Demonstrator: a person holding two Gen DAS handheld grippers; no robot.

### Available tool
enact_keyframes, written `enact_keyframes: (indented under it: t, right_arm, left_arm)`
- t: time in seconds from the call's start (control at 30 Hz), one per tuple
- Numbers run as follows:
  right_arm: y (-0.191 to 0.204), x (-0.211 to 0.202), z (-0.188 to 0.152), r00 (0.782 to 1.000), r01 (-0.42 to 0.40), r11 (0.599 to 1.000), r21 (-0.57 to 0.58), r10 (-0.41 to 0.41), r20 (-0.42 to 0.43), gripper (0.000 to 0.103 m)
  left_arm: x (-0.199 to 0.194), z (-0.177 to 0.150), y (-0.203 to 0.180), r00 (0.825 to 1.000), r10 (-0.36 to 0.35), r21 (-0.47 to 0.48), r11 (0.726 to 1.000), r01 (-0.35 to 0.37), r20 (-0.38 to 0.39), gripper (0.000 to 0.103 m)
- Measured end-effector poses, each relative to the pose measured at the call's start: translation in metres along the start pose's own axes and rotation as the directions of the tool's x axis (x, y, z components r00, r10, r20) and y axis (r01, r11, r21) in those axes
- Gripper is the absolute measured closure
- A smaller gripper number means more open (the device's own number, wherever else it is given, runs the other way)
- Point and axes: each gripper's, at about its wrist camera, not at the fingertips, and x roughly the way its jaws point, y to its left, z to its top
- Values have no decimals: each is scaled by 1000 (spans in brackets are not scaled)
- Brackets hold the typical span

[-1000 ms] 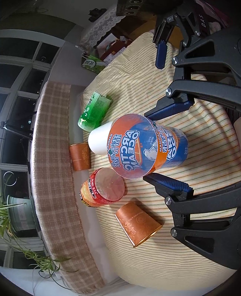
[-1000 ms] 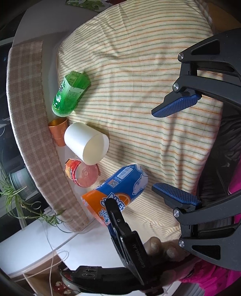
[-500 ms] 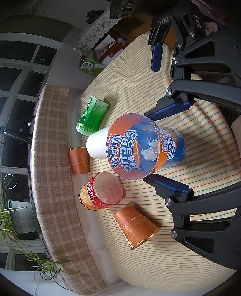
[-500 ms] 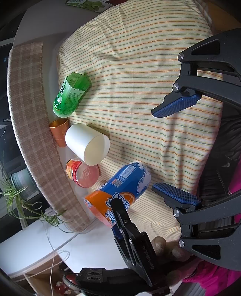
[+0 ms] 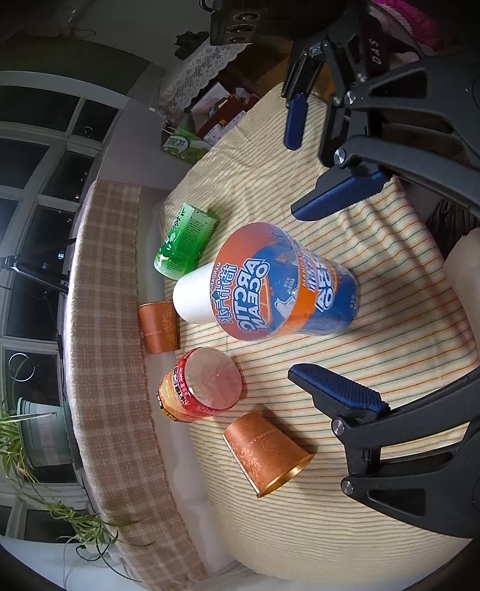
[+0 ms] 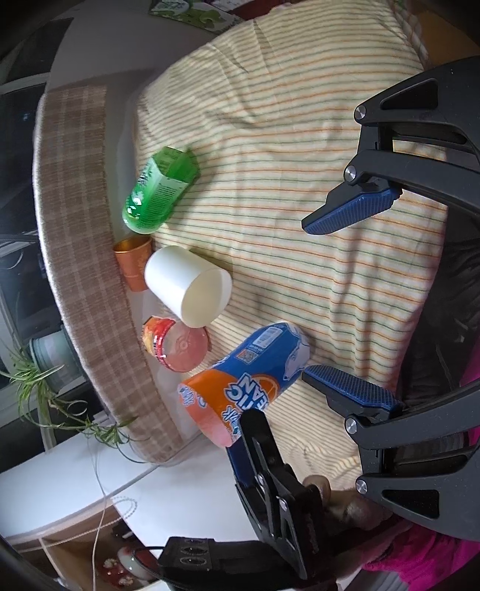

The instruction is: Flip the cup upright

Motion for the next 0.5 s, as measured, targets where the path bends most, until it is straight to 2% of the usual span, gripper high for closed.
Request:
enact_keyframes:
  t: [0.2, 0.3, 0.5]
  right_arm:
    - [7, -9, 4, 997, 51, 998, -38, -49, 57, 30]
    - [12, -13, 6, 993, 90, 994, -63, -84, 88, 30]
    - [22, -20, 10, 980, 148, 984, -103, -132, 148, 26]
  left_arm:
    - [-14, -7, 6, 999, 26, -17, 1000, -26, 24, 20]
    - [-27, -11, 9, 996, 60, -28, 998, -58, 61, 13]
    - [-57, -15, 17, 973, 162, -73, 986, -151, 165, 12]
